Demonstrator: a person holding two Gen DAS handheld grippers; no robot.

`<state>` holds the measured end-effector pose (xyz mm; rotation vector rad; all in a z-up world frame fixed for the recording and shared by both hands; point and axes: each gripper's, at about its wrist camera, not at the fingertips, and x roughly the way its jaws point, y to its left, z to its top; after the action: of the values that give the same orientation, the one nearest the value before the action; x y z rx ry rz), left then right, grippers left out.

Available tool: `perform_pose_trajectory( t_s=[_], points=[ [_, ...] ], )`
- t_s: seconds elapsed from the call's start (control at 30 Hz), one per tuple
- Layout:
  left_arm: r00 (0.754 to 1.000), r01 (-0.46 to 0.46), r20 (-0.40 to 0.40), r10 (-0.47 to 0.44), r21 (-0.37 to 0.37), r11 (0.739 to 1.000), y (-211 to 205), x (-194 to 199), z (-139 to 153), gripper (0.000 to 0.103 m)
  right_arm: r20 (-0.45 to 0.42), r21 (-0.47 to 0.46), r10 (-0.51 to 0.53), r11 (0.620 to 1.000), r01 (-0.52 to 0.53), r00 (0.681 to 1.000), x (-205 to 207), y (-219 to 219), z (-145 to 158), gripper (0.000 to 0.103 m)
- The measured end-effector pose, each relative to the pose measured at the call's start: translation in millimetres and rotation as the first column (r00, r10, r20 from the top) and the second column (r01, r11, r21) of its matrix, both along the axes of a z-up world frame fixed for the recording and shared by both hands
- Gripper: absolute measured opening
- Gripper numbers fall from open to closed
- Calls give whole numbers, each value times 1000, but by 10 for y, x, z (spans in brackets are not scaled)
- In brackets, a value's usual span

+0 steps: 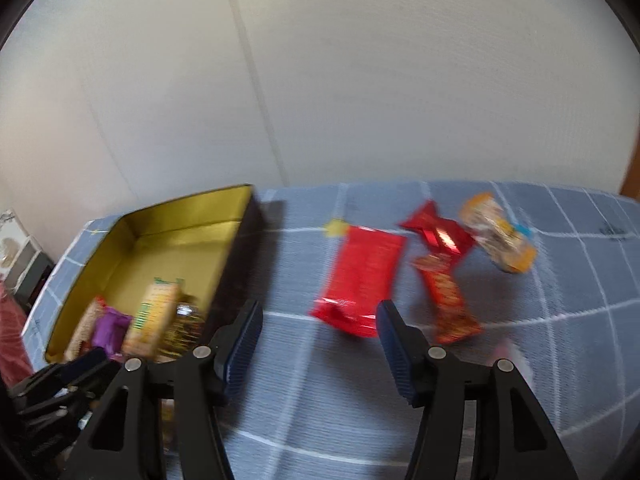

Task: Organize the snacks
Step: 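Grasp the red gold-print candy with the right tool while the left tool grasps the red bar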

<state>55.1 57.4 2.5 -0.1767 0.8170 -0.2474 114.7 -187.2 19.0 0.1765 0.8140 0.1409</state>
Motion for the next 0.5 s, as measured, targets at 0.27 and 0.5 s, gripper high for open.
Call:
perform_pose_trajectory(
  t_s=[0.27,0.5],
  points=[
    [997,72,22,-72,3,997,-324,-4,52,49,-98,58,-164,984,170,982,58,-703,-247,60],
    [991,122,44,-123,22,992,-511,-39,57,49,-72,-12,-151,988,151,986,323,-924,-327,60]
  ],
)
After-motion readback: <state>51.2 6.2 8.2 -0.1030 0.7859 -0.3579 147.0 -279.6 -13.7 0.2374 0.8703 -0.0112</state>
